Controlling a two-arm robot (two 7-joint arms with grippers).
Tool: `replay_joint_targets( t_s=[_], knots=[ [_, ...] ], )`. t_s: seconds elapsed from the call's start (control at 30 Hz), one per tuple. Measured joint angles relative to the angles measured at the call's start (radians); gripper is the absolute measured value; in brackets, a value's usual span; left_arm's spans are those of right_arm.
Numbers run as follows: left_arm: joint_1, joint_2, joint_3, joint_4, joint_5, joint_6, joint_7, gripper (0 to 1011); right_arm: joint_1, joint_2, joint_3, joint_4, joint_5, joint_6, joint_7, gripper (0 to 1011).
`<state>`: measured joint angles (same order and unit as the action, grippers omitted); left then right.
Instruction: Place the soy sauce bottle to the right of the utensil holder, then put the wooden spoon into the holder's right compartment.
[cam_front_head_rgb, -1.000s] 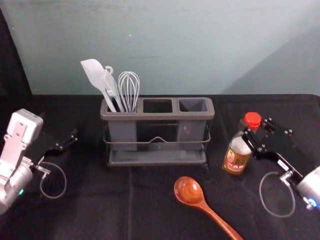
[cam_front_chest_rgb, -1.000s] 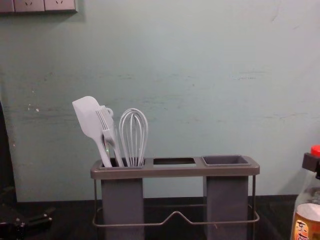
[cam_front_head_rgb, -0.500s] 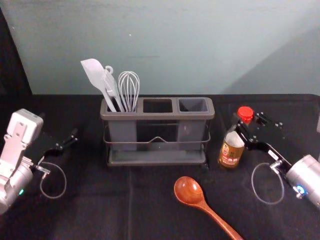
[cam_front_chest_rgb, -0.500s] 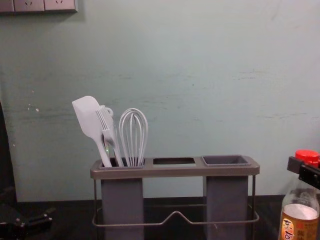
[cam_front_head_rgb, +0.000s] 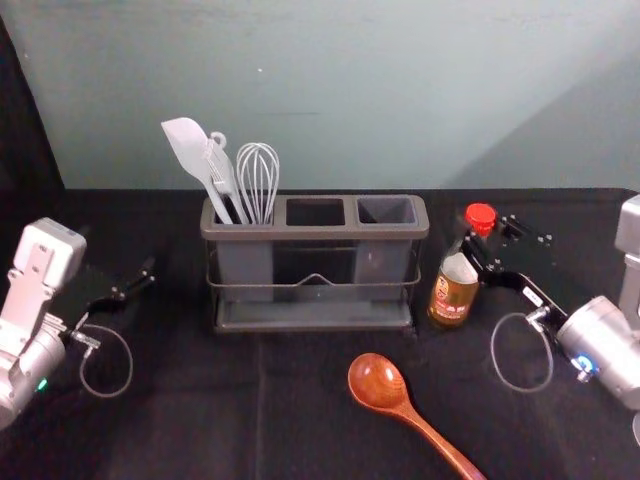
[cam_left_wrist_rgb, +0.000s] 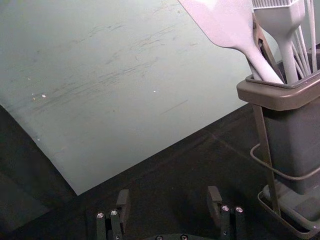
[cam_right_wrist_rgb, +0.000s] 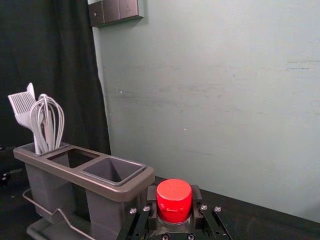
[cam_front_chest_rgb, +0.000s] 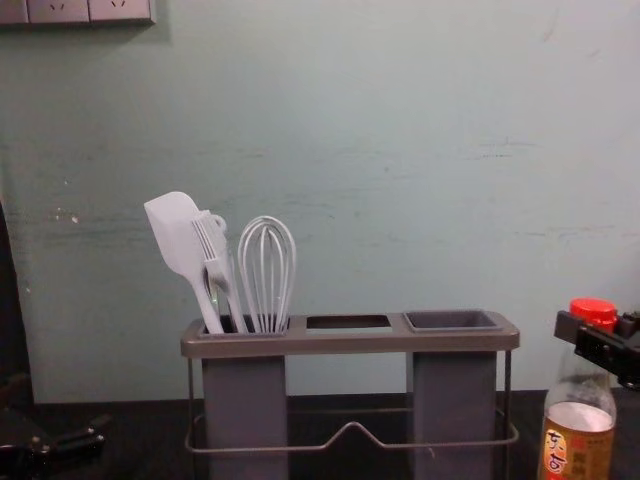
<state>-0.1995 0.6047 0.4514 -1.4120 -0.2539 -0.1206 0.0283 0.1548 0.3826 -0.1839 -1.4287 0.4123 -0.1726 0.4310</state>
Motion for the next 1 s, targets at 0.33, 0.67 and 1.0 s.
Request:
replay_joint_targets(
  t_s=[0.33,0.67,1.0],
  knots=[
    [0.000,0.000,0.000,0.000,0.000,0.000,0.000,1011,0.036,-0.014,-0.018,0.035,-0.015,-0.005,0.002,382],
    [0.000,0.000,0.000,0.000,0.000,0.000,0.000,1012,0.066,-0.025,-0.023,0.074,-0.028,-0.012,0.000,382],
    [0.000,0.000,0.000,0.000,0.000,0.000,0.000,1012,0.083,-0.039,-0.023,0.104,-0.025,-0.029,0.007,398]
  ],
)
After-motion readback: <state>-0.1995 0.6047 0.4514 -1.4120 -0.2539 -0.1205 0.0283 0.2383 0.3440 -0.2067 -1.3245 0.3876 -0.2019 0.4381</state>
